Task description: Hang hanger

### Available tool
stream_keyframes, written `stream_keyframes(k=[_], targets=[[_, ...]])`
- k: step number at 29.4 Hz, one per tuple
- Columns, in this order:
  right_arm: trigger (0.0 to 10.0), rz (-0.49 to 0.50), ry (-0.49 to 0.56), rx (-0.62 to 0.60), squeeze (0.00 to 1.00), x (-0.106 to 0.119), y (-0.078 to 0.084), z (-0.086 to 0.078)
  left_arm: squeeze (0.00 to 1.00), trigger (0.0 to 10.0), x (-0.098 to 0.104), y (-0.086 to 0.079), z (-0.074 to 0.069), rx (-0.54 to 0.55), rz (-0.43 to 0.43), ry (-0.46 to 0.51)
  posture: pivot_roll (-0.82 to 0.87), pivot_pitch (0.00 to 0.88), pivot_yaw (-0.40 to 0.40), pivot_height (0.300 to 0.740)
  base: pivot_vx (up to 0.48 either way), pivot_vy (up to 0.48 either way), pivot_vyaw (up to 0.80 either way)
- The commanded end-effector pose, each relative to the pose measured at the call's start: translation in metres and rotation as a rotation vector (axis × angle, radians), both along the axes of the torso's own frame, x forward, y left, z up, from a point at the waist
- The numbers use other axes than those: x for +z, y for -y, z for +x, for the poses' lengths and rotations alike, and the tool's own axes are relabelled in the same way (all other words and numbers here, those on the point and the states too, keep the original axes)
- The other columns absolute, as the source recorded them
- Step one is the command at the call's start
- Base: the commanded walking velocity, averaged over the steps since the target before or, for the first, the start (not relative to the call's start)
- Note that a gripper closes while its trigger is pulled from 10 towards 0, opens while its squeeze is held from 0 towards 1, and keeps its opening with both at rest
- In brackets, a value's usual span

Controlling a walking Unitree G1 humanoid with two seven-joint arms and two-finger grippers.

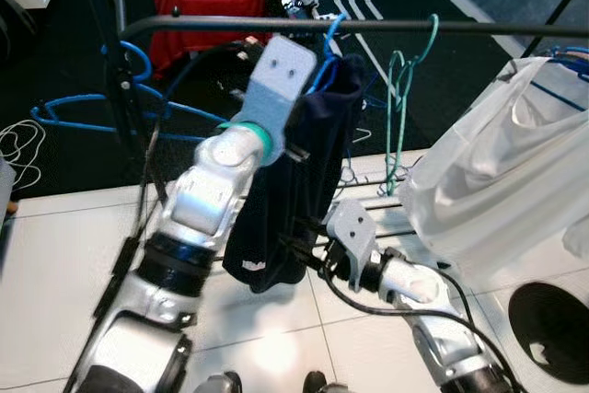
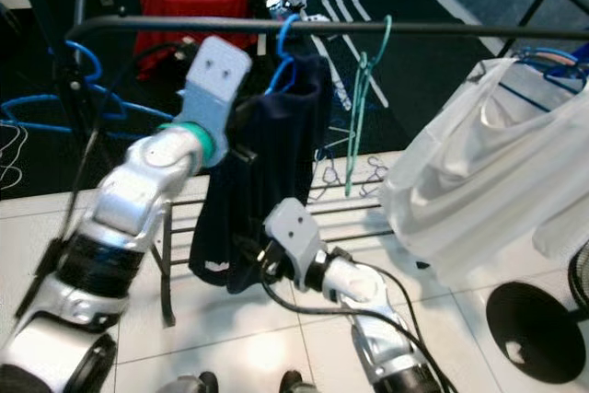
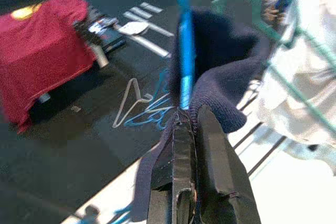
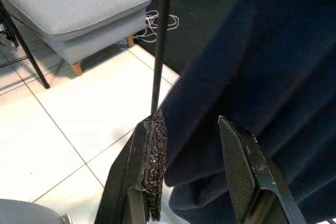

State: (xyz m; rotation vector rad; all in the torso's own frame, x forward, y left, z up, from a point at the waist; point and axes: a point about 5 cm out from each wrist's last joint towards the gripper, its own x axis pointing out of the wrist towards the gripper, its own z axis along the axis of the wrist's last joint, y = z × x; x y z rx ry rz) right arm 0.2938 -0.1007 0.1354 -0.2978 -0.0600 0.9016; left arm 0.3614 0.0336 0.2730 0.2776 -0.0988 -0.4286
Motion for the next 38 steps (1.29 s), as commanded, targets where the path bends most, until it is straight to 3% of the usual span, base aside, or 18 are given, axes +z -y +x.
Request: stream_keyframes(k=[1, 5, 17, 21, 23, 33, 34, 35, 38], targets=[[10.0, -0.01, -0.014, -0.003, 0.0, -0.005, 0.001, -0.003, 0.0, 0.0, 0.003, 0.009, -0.001, -0.016, 0.016, 0.034, 0.03, 0.117, 0.066, 0.74, 0.0, 0.0, 0.0], [10.0, -0.009, -0.013, -0.004, 0.0, -0.005, 0.001, -0.003, 0.0, 0.0, 0.005, 0.02, 0.005, -0.012, 0.025, 0.051, 0.02, 0.115, 0.068, 0.74, 0.0, 0.0, 0.0], [10.0, -0.009, -0.011, -0.009, 0.0, -0.005, 0.001, -0.003, 0.0, 0.0, 0.039, 0.05, 0.013, -0.028, -0.049, 0.121, 0.01, 0.106, 0.072, 0.74, 0.0, 0.0, 0.0], [10.0, -0.011, -0.009, -0.008, 0.0, -0.004, 0.0, -0.003, 0.0, 0.0, 0.026, 0.087, -0.003, -0.267, 0.032, 0.079, 0.01, 0.109, 0.072, 0.74, 0.0, 0.0, 0.0], [10.0, -0.012, -0.006, -0.016, 0.0, -0.004, 0.003, -0.002, 0.0, 0.0, 0.019, 0.094, -0.009, -0.316, 0.045, 0.066, 0.01, 0.109, 0.073, 0.74, 0.0, 0.0, 0.0], [10.0, -0.013, -0.008, -0.019, 0.0, -0.005, 0.002, -0.003, 0.0, 0.0, -0.005, 0.095, -0.007, -0.294, 0.128, 0.053, 0.01, 0.112, 0.069, 0.74, 0.0, 0.0, 0.0], [10.0, -0.012, -0.006, -0.019, 0.0, -0.004, 0.001, -0.003, 0.0, 0.9, -0.008, 0.095, -0.005, -0.27, 0.142, 0.05, 0.01, 0.112, 0.069, 0.74, 0.0, 0.0, 0.0], [10.0, -0.011, -0.005, -0.019, 0.0, -0.003, 0.001, -0.002, 0.0, 10.0, -0.011, 0.092, -0.003, -0.236, 0.158, 0.05, 0.01, 0.11, 0.07, 0.74, 0.0, 0.0, 0.0], [10.0, -0.011, -0.002, -0.022, 0.0, -0.003, 0.002, -0.001, 0.0, 10.0, -0.013, 0.087, 0.002, -0.184, 0.176, 0.051, 0.01, 0.111, 0.069, 0.74, 0.0, 0.0, 0.0]])
